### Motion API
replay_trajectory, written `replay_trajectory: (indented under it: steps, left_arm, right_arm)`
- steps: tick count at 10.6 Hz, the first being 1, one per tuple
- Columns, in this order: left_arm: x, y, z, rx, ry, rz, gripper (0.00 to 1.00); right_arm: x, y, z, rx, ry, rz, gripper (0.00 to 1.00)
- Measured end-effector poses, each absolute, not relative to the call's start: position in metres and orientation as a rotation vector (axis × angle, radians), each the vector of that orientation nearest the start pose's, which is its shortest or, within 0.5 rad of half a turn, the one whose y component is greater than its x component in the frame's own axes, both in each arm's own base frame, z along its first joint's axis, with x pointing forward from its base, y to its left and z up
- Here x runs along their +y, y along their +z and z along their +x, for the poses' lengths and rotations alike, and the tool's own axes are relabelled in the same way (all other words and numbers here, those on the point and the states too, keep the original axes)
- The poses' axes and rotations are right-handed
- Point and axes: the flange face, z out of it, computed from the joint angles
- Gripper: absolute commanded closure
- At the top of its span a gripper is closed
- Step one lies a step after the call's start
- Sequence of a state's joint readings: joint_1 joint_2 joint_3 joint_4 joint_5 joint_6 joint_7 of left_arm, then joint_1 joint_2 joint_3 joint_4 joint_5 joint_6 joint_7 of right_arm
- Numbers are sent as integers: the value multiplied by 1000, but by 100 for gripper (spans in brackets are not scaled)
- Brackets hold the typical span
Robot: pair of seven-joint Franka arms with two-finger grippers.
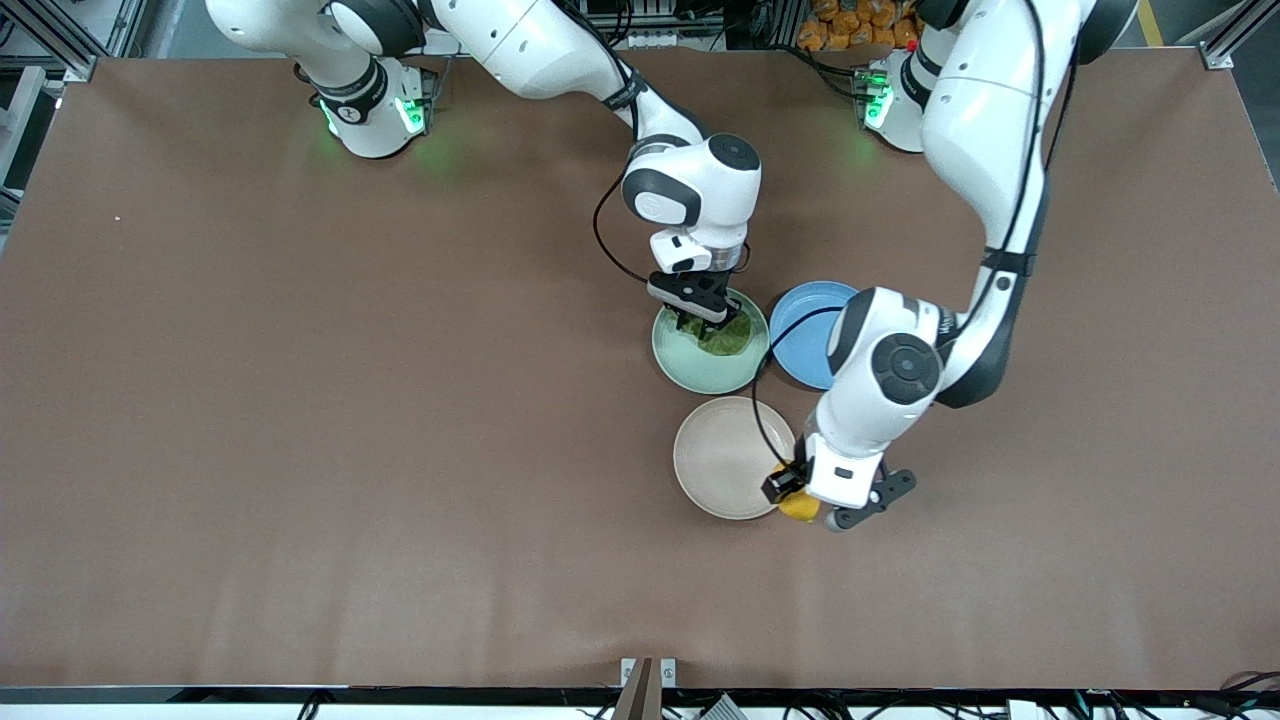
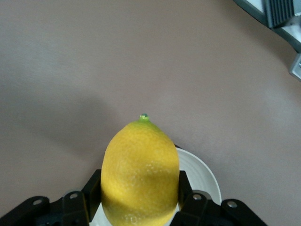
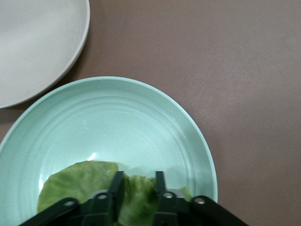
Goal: Pick lemon and lettuce from plates
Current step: 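Close the left gripper on the lemon while the right gripper grasps the lettuce, then lift the lemon off the white plate while the right gripper carries lettuce away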
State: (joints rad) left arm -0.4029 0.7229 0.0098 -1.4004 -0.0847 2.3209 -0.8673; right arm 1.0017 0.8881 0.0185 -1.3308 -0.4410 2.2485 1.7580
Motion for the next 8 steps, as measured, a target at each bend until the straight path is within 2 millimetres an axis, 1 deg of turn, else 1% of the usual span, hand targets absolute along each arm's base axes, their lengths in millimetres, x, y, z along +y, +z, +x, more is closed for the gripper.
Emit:
replay_trajectory:
  steps: [2,3,4,5,7,8]
  left_arm:
    - [-255,315,693,-797,-115,-3162,100]
    - [-233,325,693,-762,-70,-3152,100]
    - [-221,331,690,-752,-47,-3146,100]
    - [-215,334,684,-753,-33,-3141,100]
    - [-207,341,669,-759,-12,-3132,100]
    - [-198,346,661,-774,-3,-3125,100]
  right_arm:
    - [631,208,406,727,-538,-3026,100]
    - [631,212,409,720,-547,-3024,100]
    - [629,219,414,712,-559,-3033,100]
    - [623,233,425,713,-573,-3044,100]
    - [601,281,461,741,-561,-3012,100]
    - [589,307,478,761,-537,-2983,100]
